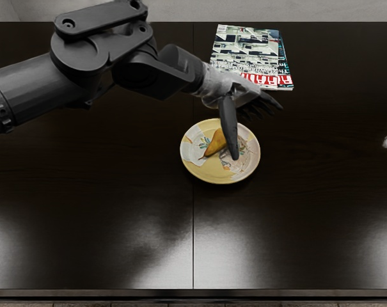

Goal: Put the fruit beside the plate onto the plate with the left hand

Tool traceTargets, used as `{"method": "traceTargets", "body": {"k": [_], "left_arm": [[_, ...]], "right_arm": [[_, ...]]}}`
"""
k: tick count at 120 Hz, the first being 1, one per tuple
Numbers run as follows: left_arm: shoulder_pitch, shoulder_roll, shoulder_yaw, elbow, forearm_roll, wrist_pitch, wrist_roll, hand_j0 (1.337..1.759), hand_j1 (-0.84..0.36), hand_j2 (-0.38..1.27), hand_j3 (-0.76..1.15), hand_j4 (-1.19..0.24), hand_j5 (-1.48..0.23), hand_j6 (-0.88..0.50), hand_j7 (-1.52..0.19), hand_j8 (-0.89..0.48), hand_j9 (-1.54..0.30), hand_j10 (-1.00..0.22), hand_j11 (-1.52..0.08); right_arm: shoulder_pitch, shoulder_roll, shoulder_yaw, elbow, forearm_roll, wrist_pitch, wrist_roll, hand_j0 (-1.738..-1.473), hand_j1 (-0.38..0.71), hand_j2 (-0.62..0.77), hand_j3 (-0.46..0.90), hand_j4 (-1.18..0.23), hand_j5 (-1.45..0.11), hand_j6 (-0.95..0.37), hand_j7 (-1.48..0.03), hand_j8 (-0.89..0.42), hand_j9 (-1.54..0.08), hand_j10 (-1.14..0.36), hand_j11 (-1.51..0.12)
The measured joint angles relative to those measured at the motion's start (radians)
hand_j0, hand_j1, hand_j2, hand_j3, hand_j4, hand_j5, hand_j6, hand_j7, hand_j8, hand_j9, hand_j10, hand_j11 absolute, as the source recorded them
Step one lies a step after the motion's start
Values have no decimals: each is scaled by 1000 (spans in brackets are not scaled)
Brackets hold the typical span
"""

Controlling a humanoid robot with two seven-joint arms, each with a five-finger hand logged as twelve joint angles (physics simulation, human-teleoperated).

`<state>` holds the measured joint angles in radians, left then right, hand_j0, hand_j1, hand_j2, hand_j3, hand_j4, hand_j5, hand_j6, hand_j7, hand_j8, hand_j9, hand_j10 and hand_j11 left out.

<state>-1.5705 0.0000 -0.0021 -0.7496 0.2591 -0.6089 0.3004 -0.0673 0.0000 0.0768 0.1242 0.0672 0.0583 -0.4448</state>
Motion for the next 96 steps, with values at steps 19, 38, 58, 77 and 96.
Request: {"method": "traceTargets", "body": {"k": [19,38,58,77,96], "left_arm": [[57,96,-93,-37,-46,-2,-3,1658,305,10,0,-39,-49,-38,-49,-38,-49,-38,-49],[118,234,-117,-48,-185,-2,-3,1658,314,7,0,-31,-39,-30,-39,-30,-39,-30,-39],[173,363,-122,-49,-267,-2,-3,1658,318,6,0,-27,-34,-27,-34,-26,-34,-26,-34],[242,465,-123,-49,-289,-2,-3,1658,321,5,0,-24,-31,-24,-31,-23,-31,-23,-31],[279,525,-125,-49,-294,-2,-3,1658,322,5,0,-23,-30,-22,-30,-22,-30,-22,-30]], "right_arm": [[0,0,0,0,0,0,0,-1658,-349,0,0,0,0,-1,0,-1,0,0,0],[0,0,0,0,0,0,0,-1658,-349,0,0,0,0,-1,0,0,0,0,0],[0,0,0,0,0,0,0,-1658,-349,0,0,0,0,-1,0,-1,0,0,0],[0,0,0,0,0,0,0,-1658,-349,0,0,0,0,0,0,0,0,0,0],[0,0,0,0,0,0,0,-1658,-349,0,0,0,0,0,0,0,0,0,0]]}}
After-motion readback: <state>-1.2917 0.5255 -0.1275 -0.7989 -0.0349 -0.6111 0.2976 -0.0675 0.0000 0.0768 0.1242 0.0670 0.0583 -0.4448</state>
